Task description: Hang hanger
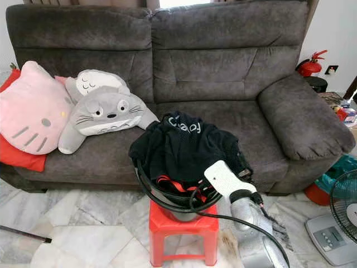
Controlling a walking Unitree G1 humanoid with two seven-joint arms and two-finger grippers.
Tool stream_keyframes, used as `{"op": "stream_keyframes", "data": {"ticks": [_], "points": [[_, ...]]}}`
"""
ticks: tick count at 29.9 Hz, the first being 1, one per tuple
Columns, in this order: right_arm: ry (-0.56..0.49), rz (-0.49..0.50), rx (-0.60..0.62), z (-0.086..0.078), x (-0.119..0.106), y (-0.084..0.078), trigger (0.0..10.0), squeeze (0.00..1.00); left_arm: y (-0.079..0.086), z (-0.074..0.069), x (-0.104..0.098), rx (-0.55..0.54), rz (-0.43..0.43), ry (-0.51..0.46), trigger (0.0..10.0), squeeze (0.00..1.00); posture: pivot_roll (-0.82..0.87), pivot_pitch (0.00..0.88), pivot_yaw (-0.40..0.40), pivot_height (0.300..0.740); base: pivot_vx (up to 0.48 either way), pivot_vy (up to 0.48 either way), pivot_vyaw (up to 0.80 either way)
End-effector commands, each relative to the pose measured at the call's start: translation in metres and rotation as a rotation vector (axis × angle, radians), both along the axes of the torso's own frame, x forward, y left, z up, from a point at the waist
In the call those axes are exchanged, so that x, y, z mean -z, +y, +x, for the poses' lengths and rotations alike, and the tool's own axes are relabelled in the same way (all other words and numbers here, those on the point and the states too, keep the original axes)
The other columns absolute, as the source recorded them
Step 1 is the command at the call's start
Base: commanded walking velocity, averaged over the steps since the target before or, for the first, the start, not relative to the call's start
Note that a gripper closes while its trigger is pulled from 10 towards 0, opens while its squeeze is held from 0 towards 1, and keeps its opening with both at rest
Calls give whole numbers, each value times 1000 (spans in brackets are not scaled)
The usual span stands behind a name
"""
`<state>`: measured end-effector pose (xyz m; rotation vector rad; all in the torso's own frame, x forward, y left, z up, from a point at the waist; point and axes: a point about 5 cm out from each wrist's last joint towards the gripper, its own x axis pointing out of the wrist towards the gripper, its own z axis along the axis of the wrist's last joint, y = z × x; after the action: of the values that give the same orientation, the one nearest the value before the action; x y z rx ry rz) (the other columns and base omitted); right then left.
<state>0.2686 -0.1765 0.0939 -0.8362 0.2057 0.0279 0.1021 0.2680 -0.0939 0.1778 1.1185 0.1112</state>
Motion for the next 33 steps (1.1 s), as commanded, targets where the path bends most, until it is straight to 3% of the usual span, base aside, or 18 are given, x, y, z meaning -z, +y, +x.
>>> {"op": "stream_keyframes", "data": {"ticks": [1,7,8,9,10,19,33], "points": [[-19,8,-7,5,-4,1,10000,0,0,-2,1,-2,-1,14,10000,0,-105,0,35,716,0,0,0],[-43,13,-27,9,-7,2,9765,0,0,-2,1,-4,1,13,10000,0,-105,0,35,716,0,0,0],[-46,13,-31,9,-7,2,4196,0,0,-2,1,-5,0,13,10000,0,-102,0,35,716,0,0,0],[-47,14,-32,10,-7,2,4196,0,0,-2,1,-5,0,13,10000,0,-102,0,35,716,0,0,0],[-51,22,-37,10,-8,4,0,0,0,-2,1,-5,0,13,10000,0,-102,0,36,716,0,0,0],[-26,3,29,7,-2,-4,0,0,1,-2,1,-1,1,15,10000,0,-101,0,38,716,0,0,0],[-20,29,36,9,-1,-2,0,0,2,-3,0,1,3,18,10000,0,-98,0,43,716,0,0,0]]}}
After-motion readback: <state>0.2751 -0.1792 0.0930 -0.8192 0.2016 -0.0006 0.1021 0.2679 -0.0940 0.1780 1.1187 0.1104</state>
